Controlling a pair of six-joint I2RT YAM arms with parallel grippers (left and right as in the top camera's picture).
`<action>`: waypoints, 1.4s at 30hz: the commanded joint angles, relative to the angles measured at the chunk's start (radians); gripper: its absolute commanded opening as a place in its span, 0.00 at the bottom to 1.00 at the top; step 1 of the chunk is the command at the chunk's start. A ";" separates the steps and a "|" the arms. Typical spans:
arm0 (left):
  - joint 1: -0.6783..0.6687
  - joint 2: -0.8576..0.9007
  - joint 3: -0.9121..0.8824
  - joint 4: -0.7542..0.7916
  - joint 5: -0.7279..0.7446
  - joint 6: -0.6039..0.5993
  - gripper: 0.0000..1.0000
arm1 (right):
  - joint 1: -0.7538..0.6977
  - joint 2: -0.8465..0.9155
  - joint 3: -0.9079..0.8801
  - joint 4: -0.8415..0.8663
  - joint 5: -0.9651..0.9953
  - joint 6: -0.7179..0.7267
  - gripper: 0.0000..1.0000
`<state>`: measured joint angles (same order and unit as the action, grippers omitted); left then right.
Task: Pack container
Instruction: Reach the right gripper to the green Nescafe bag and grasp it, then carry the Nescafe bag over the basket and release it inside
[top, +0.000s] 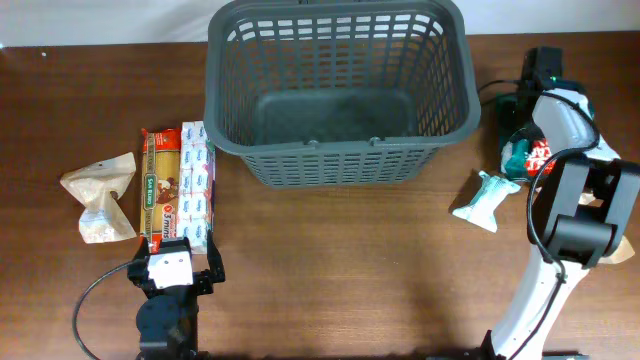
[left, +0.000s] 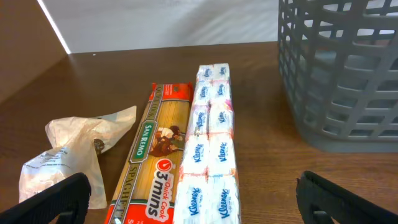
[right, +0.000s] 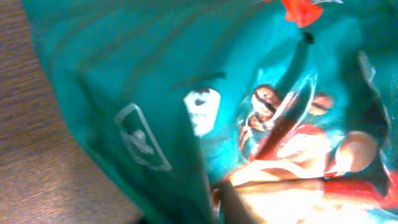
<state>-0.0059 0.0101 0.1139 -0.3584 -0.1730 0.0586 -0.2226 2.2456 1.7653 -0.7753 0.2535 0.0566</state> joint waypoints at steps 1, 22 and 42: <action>-0.002 -0.004 -0.004 0.000 -0.007 -0.006 0.99 | -0.003 0.066 -0.013 -0.054 -0.011 0.038 0.03; -0.002 -0.004 -0.004 0.000 -0.007 -0.006 0.99 | 0.060 -0.108 1.214 -0.700 0.039 -0.024 0.04; -0.002 -0.004 -0.004 0.000 -0.007 -0.006 0.99 | 0.690 -0.082 1.168 -0.634 -0.040 -0.209 0.03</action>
<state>-0.0059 0.0101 0.1139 -0.3584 -0.1730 0.0586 0.4580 2.1502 2.9929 -1.4361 0.1707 -0.1207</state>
